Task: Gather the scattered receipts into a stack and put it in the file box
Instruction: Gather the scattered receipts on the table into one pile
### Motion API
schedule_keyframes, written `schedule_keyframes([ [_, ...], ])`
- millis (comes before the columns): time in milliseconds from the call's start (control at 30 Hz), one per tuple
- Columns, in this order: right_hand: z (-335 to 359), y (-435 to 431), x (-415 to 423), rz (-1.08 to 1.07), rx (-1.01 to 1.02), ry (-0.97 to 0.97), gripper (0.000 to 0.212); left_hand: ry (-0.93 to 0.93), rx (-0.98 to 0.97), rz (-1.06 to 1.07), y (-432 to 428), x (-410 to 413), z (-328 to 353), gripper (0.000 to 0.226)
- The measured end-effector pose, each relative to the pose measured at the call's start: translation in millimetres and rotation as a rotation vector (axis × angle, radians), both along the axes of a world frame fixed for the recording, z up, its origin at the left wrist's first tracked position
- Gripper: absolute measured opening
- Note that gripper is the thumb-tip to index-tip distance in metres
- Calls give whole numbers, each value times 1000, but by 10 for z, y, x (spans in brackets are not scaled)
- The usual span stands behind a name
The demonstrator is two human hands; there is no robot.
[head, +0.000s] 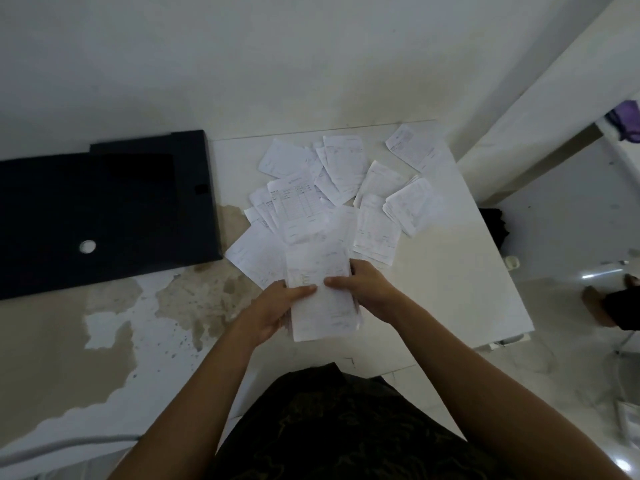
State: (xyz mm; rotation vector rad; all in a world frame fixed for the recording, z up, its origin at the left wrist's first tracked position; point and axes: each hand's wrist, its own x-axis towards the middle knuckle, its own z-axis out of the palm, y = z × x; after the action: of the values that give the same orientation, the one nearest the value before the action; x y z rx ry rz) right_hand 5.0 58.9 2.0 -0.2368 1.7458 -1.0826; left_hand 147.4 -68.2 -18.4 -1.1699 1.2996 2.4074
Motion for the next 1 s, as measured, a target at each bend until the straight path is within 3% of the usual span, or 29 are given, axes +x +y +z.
schedule_keyframes([
  [133,-199,-156,34,25,154,137,30,-228,-184,217,-186,206,-161,24],
  [233,-314,-415,53,189,168,396,24,-278,-267,316,-372,384,-196,11],
  [300,-390,-610,82,277,142,567,25,-316,-491,157,-468,437,-229,12],
  [367,-464,-769,111,407,172,670,23,-391,-717,-61,-516,476,-293,30],
  [433,-555,-864,128,518,234,720,31,-363,-786,-182,-502,553,-380,45],
  [533,-601,-944,147,471,243,681,33,-319,-929,-376,-432,689,-504,53],
  [733,-608,-1001,110,370,238,512,37,-332,-949,-354,-378,632,-502,57],
  [867,-528,-907,51,320,204,394,58,-268,-924,-186,-348,586,-482,54],
  [1000,-415,-584,-187,341,240,398,38,-222,-858,-16,-254,468,-458,56],
])
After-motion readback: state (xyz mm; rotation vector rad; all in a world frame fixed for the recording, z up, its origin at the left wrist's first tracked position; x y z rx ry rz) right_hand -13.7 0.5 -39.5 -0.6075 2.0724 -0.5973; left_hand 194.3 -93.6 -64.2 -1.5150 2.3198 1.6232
